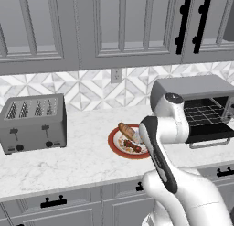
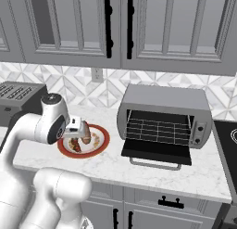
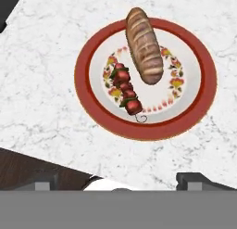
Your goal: Pick up the kebab skewer and baguette bread, and place them inside the toaster oven. Close the toaster oven door and start by setting the timer.
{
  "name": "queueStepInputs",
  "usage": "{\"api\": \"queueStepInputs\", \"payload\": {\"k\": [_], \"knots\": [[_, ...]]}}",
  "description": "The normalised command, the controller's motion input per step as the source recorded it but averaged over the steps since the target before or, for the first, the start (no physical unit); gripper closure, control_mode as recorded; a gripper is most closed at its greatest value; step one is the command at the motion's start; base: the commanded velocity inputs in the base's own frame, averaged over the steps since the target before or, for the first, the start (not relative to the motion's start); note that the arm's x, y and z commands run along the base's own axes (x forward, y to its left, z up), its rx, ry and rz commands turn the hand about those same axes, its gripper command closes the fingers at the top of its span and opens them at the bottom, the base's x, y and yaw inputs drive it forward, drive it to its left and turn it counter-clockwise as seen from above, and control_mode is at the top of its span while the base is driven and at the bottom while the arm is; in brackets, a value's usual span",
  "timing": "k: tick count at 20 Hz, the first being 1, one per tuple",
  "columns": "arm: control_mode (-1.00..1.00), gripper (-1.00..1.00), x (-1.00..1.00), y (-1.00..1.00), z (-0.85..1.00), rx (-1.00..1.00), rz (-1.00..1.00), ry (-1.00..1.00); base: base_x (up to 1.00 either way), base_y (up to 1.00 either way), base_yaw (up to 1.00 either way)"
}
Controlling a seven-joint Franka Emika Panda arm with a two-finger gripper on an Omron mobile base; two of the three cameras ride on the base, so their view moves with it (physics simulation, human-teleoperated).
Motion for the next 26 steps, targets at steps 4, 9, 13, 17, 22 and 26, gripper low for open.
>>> {"api": "queueStepInputs", "payload": {"k": [4,9,13,17,22,26], "knots": [[-1.00,-1.00,0.26,0.00,-0.45,-0.04,0.23,0.21,0.00,0.00,0.00],[-1.00,-1.00,0.47,0.05,-0.53,0.00,0.10,0.01,0.00,0.00,0.00],[-1.00,-1.00,0.39,0.02,-0.48,0.00,-0.01,0.00,0.00,0.00,0.00],[-1.00,-1.00,0.26,0.00,-0.37,0.00,-0.04,0.04,0.00,0.00,0.00],[-1.00,-1.00,0.29,0.03,-0.50,0.00,-0.02,0.09,0.00,0.00,0.00],[-1.00,-1.00,0.22,0.02,-0.35,0.00,0.00,0.04,0.00,0.00,0.00]]}}
